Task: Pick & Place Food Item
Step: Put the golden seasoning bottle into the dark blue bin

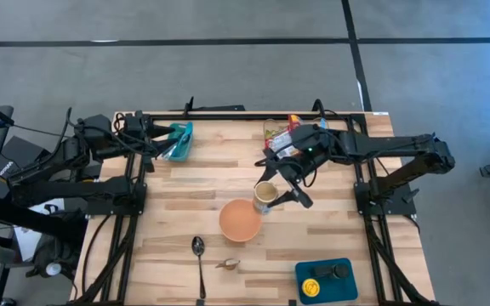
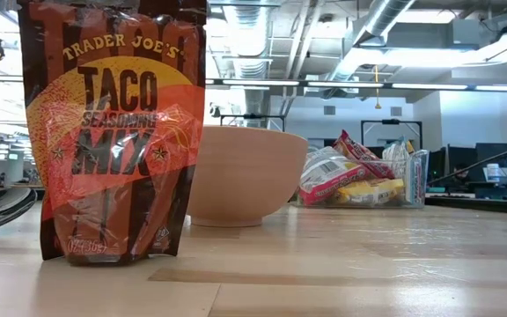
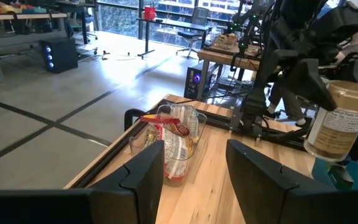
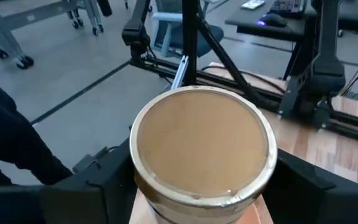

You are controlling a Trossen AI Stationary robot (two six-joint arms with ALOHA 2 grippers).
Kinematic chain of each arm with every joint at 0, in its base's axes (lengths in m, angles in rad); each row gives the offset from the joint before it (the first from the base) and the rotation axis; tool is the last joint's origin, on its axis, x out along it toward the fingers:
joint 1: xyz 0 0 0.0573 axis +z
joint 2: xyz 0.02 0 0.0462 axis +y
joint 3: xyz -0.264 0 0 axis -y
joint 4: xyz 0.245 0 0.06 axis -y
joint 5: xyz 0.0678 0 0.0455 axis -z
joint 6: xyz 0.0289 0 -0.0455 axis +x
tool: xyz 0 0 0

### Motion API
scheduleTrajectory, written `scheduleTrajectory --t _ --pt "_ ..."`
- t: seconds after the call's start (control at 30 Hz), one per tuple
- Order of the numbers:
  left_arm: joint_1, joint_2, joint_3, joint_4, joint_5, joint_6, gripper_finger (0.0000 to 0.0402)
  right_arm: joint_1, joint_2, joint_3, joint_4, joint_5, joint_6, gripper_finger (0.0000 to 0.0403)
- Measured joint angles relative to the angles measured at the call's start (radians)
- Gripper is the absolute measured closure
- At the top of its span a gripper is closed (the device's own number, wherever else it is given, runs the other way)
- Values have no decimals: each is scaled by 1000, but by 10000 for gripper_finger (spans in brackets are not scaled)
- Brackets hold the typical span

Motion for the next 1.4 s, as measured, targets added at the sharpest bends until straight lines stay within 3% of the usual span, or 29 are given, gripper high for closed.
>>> scheduleTrajectory --t 0.27,0.47,0.93,1.4 --pt "0 0 0 2 0 0 234 10 -14 0 -121 14 -23 130" --pt "0 0 0 4 0 0 234 89 -67 0 -234 94 -32 139" --pt "0 0 0 5 0 0 234 466 -187 -1 -424 564 326 139" --pt "0 0 0 4 0 0 234 838 -222 -97 -385 982 708 139"
